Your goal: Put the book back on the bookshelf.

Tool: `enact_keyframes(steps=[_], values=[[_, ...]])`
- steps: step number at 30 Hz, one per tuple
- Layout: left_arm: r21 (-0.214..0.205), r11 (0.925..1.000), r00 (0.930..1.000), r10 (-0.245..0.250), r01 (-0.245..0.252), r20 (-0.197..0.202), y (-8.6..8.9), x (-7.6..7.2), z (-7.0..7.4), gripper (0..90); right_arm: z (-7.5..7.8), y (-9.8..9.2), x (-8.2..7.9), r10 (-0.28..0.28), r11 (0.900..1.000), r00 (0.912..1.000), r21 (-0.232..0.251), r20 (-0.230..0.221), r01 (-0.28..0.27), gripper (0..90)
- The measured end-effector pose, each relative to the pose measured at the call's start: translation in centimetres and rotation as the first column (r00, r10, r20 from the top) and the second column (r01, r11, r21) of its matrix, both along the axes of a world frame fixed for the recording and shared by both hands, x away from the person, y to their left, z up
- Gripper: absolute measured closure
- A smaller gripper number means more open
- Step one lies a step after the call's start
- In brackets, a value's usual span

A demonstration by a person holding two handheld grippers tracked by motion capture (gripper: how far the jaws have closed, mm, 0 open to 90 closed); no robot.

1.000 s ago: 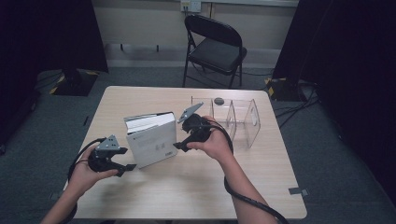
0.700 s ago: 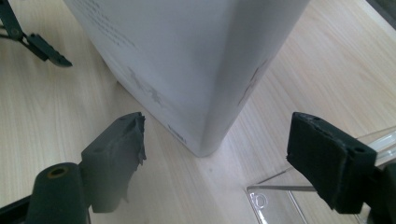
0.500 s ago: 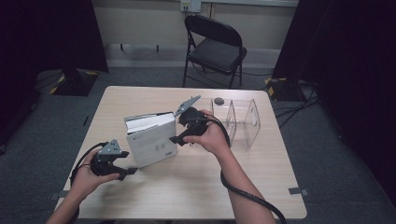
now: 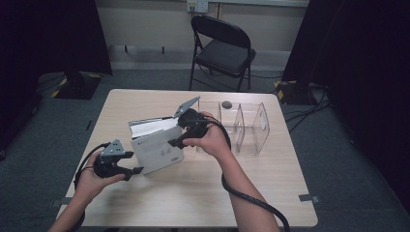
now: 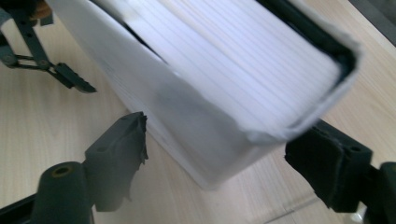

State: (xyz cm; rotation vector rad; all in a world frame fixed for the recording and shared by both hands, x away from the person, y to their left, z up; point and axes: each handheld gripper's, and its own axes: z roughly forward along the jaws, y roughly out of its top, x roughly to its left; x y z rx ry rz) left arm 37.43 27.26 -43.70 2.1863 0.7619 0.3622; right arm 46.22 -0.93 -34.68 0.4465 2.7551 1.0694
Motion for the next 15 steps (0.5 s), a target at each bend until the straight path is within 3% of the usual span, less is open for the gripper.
enact_keyframes(steps=[3,8,15], values=[[0.023,0.9997,0.9997,-0.011,0.011,0.023,-0.48,0.09,0.03,32.8,0.07,0.32,-0.24,-0.003,1.0000,1.0000,-0.006,-0.003,0.003,20.7],[0.027,0.9996,0.9992,-0.001,0.000,0.040,-0.97,0.45,-0.13,37.2,0.17,0.20,-0.22,0.007,1.0000,1.0000,-0.002,-0.005,-0.007,24.2],[0.009,1.0000,0.9996,-0.002,0.001,0.026,-0.82,0.75,-0.10,39.9,0.67,-0.13,-0.85,0.027,0.9994,0.9993,-0.023,-0.026,-0.027,29.2]])
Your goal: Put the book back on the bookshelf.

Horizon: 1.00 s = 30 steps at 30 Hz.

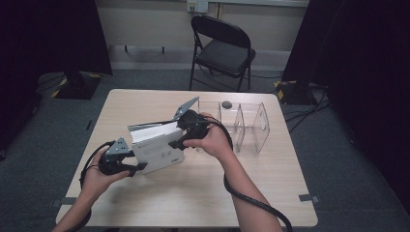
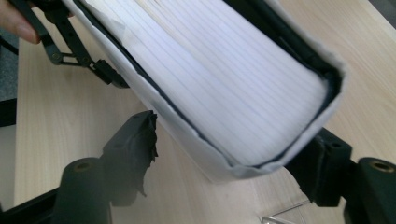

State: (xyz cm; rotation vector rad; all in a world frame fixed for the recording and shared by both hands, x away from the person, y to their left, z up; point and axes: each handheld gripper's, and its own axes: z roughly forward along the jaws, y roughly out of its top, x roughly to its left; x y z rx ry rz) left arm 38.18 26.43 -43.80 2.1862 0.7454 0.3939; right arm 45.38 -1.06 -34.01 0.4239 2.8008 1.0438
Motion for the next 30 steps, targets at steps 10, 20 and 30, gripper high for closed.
enact_keyframes(steps=[10,20,30], values=[[-0.004,0.9998,0.9997,0.020,-0.020,-0.017,0.5,0.3,0.1,33.1,0.8,0.4,-0.6,0.060,0.9982,0.9981,-0.008,-0.015,-0.060,34.2],[0.007,0.9996,0.9976,0.028,-0.027,-0.063,0.8,-0.3,-1.6,20.8,1.3,1.1,-0.7,0.049,0.9962,0.9987,-0.072,-0.016,-0.050,42.3],[0.030,0.9995,0.9977,0.006,-0.004,-0.067,0.3,-0.7,-3.1,17.8,1.5,0.8,-1.5,0.009,0.9963,0.9990,-0.085,-0.044,-0.013,51.8]])
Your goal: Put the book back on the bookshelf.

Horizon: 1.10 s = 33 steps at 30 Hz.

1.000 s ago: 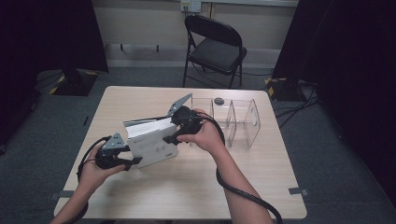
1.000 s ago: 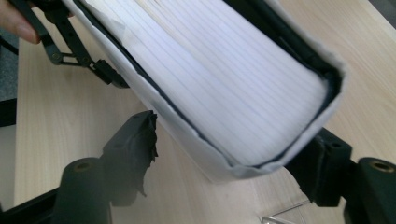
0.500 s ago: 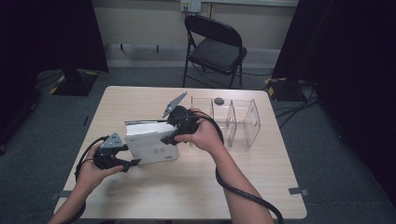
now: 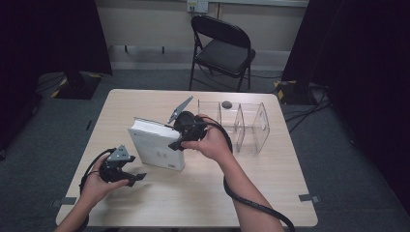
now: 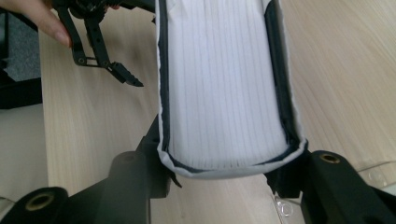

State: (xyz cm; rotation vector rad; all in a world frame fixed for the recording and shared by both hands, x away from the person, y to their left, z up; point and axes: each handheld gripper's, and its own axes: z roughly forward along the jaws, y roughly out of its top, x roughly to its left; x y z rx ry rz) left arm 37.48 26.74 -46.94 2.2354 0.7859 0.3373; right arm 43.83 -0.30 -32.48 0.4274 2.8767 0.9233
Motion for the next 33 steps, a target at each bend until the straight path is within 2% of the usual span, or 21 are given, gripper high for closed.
enact_keyframes(steps=[4,10,12,20,28,30,33], values=[[0.016,0.9998,0.9999,-0.009,0.009,0.008,-0.2,0.0,-0.6,16.5,-0.1,-0.7,0.1,-0.025,0.9996,0.9996,0.009,-0.011,0.026,52.3],[0.030,0.9995,0.9999,-0.012,0.012,-0.012,-0.5,0.0,-1.2,16.4,0.1,-1.5,-0.4,-0.028,0.9996,0.9996,-0.005,-0.004,0.027,52.3],[0.024,0.9996,0.9998,-0.015,0.016,-0.010,-0.6,0.0,-1.4,16.3,0.1,-1.9,-0.6,-0.044,0.9990,0.9989,-0.010,-0.014,0.044,52.3],[0.044,0.9990,0.9999,-0.012,0.012,0.007,-0.9,-0.2,-1.8,16.8,0.2,-3.4,-1.0,-0.059,0.9981,0.9981,-0.021,-0.017,0.059,52.2],[0.058,0.9980,0.9996,-0.027,0.027,0.003,-1.1,-0.3,-2.3,16.6,0.3,-3.3,-1.3,-0.068,0.9972,0.9976,-0.032,-0.013,0.067,50.0],[0.054,0.9982,0.9997,-0.024,0.025,-0.008,-1.1,-0.3,-2.4,16.5,0.4,-3.2,-1.3,-0.069,0.9966,0.9976,-0.045,-0.011,0.068,49.7],[0.047,0.9983,0.9994,-0.033,0.033,0.001,-1.2,-0.2,-2.4,16.4,0.4,-3.0,-1.1,-0.082,0.9957,0.9966,-0.044,-0.005,0.082,47.4]])
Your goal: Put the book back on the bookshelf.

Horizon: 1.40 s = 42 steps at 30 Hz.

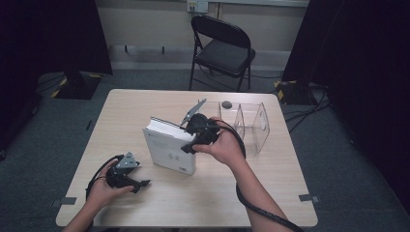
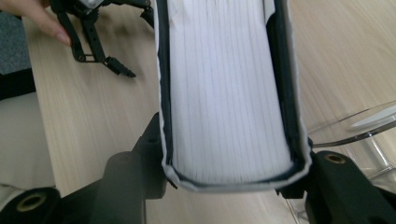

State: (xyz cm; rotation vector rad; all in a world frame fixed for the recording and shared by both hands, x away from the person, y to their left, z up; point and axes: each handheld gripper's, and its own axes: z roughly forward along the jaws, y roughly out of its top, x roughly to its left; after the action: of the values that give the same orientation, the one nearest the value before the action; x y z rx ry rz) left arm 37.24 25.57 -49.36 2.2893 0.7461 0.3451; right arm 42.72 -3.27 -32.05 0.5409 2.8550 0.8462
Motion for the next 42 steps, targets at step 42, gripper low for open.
enact_keyframes(steps=[42], values=[[-0.051,0.9970,0.9981,-0.060,0.059,-0.014,0.3,0.0,-0.9,0.0,-1.2,4.8,2.6,-0.023,0.9979,0.9959,-0.063,-0.088,0.017,31.3]])
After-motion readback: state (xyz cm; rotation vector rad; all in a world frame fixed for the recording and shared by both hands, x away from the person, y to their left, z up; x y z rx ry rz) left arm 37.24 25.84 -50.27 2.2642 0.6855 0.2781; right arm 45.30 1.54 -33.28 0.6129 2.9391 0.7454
